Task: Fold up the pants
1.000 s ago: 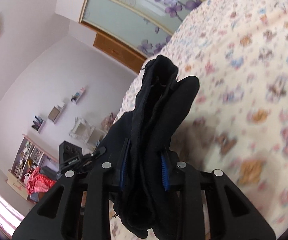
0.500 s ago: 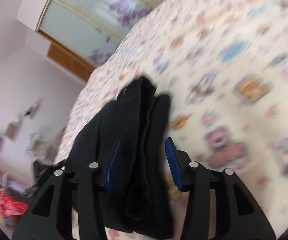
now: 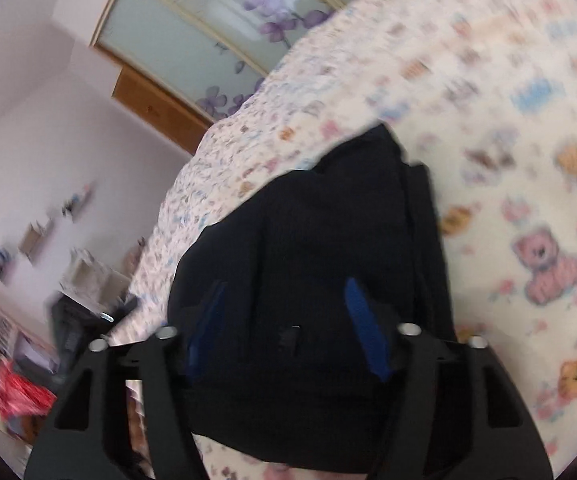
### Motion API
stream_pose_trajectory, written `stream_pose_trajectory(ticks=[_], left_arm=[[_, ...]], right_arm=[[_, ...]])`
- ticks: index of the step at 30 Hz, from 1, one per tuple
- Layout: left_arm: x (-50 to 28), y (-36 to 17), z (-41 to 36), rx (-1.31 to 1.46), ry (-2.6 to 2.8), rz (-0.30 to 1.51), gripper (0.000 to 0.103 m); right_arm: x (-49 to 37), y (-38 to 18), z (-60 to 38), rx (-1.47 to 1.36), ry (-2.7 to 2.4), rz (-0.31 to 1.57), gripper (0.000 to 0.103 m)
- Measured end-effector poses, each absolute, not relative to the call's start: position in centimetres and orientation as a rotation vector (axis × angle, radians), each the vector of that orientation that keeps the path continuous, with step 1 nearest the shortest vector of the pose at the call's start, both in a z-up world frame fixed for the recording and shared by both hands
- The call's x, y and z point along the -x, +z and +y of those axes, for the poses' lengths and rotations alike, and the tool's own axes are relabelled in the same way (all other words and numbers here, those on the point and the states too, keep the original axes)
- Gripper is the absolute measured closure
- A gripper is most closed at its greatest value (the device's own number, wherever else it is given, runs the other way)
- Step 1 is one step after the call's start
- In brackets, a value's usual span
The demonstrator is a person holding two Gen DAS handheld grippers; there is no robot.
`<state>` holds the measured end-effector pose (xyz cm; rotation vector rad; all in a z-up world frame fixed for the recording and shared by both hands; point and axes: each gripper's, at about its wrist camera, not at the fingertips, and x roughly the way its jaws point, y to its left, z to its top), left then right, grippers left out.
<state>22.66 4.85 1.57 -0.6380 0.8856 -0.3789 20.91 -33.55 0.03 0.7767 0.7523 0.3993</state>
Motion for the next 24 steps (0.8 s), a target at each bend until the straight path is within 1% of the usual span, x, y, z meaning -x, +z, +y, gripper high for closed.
stream_pose_trajectory(ticks=[1,2,4,6,7,9,10,11,12,14,18,21,24], left_arm=[[-22.8,0.6,5.1,0.670,-0.368,0.885,0.012],[-22.8,0.2,5.2,0.679,-0.363,0.864,0.013],[-22.5,0.3,4.6,0.624,-0.350,0.834,0.011],[-22.2,1.0,3.5,0.553,-0.339,0.835,0.008],[-21.9,1.7,3.4,0.541,-0.330,0.832,0.006],[-20.7,2.6,3.7,0.541,-0.307,0.811,0.002],[-19.7,3.4,4.0,0.533,-0.291,0.788,0.002],[-18.5,4.1,4.1,0.510,-0.277,0.758,0.002],[-17.3,4.9,4.0,0.471,-0.258,0.725,0.002],[-14.7,6.0,3.5,0.371,-0.213,0.656,0.002],[-9.3,7.1,2.8,0.187,-0.179,0.577,0.002],[-5.0,6.8,2.7,0.137,-0.127,0.524,0.002],[-2.6,6.1,2.8,0.136,-0.073,0.504,0.002]], right_arm=[[-20.8,-0.7,-33.9,-0.814,0.396,0.749,0.076],[-20.9,-1.5,-34.5,-0.861,0.394,0.749,0.092],[-20.5,-3.2,-35.3,-0.954,0.402,0.747,0.103],[-20.2,-3.5,-35.8,-1.003,0.421,0.744,0.102],[-19.9,-3.1,-35.9,-1.003,0.410,0.749,0.099],[-18.8,-1.6,-35.6,-0.946,0.372,0.735,0.086],[-18.0,-0.8,-35.7,-0.916,0.359,0.719,0.060],[-17.2,0.2,-35.7,-0.878,0.337,0.691,0.017],[-16.0,1.3,-35.6,-0.835,0.295,0.654,0.003],[-13.9,3.3,-35.2,-0.750,0.274,0.562,0.002],[-8.8,6.7,-32.6,-0.504,0.231,0.448,0.001],[-5.8,7.5,-30.2,-0.381,0.215,0.401,0.001],[-2.8,6.6,-27.9,-0.313,0.204,0.394,0.001]])
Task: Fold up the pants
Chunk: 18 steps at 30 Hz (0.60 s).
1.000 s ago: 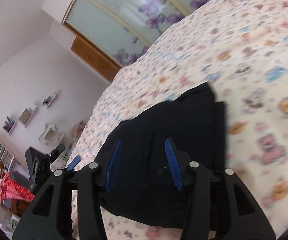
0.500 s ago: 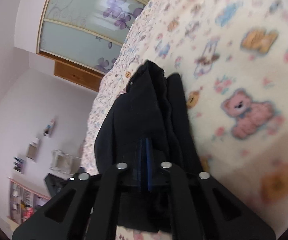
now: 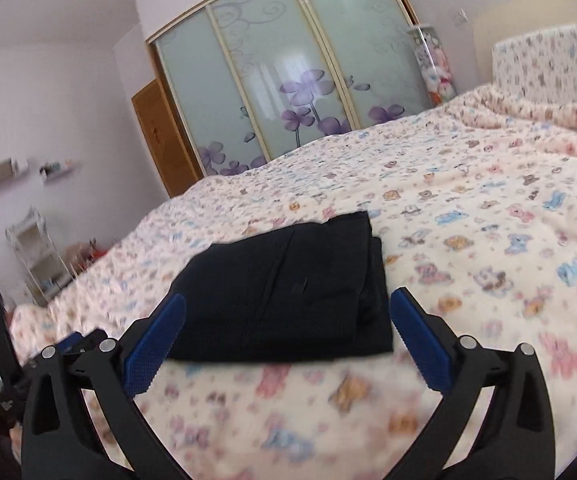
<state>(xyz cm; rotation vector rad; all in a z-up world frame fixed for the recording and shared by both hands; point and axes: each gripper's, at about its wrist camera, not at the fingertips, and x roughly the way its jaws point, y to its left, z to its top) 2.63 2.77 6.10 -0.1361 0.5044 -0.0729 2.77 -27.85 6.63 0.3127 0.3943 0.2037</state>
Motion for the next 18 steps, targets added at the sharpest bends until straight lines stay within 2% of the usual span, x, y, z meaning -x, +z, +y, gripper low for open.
stream_pose_trajectory(ticks=[4,11,18], left_arm=[[-0.6,4.6,2.6,0.145,-0.026,0.514,0.002],[2.0,4.2,0.1,-0.055,0.013,0.431,0.002],[3.0,3.7,-0.9,-0.120,-0.004,0.398,0.002]], right_arm=[[-1.4,5.4,-25.8,-0.271,0.191,0.431,0.001],[2.1,3.6,-23.2,-0.201,0.127,0.391,0.001],[2.6,2.9,-22.5,-0.147,0.085,0.386,0.001]])
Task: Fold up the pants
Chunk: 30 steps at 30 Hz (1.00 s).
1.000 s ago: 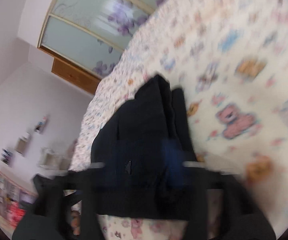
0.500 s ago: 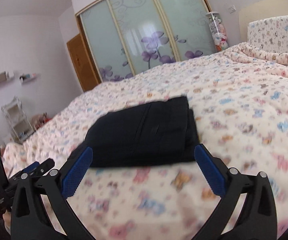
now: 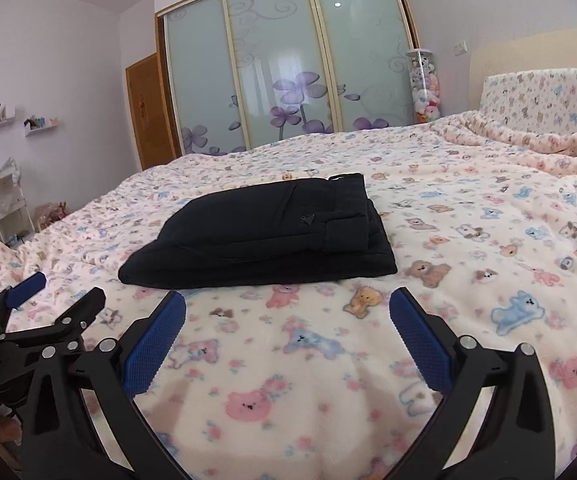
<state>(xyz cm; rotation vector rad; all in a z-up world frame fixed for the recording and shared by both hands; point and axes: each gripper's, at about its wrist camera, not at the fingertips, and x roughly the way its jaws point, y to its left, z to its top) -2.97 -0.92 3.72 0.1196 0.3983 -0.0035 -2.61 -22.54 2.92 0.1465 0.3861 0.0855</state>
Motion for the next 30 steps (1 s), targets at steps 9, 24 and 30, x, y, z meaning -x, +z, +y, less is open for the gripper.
stream_pose_trajectory(ticks=[9,24,30], left_arm=[[2.2,3.8,1.7,-0.034,0.058,0.442,0.002],[1.5,2.9,2.5,-0.018,0.037,0.494,0.002],[1.6,2.9,2.4,-0.025,0.031,0.497,0.002]], right_arm=[[2.4,1.7,-22.6,-0.145,0.060,0.432,0.001],[2.5,1.0,-21.9,-0.112,0.071,0.459,0.001],[2.6,1.0,-21.9,-0.107,0.071,0.458,0.001]])
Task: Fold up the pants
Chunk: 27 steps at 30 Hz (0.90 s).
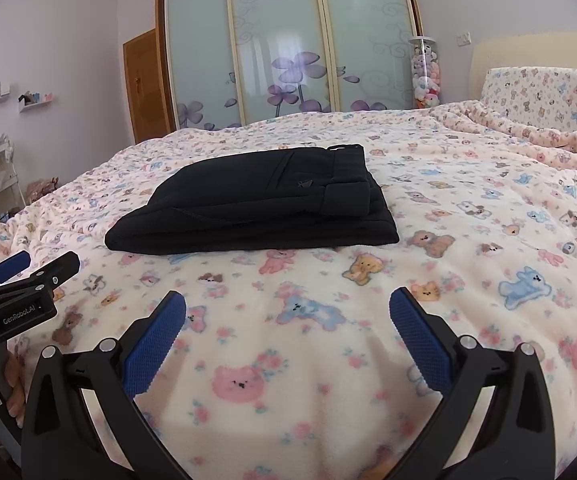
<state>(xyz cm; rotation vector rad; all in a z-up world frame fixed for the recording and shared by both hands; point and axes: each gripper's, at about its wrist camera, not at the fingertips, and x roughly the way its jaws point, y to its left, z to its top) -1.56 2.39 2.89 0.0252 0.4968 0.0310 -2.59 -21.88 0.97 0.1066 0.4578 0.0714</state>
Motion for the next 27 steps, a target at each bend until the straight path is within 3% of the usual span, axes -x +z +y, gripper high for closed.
stream_pose_trajectory(ticks=[27], left_arm=[[1.5,2.2,-0.1,-0.114,-0.074,0.529,0.002]], right_arm=[[2.8,0.7,-22.5,-0.109,0.043,0.472,0.001]])
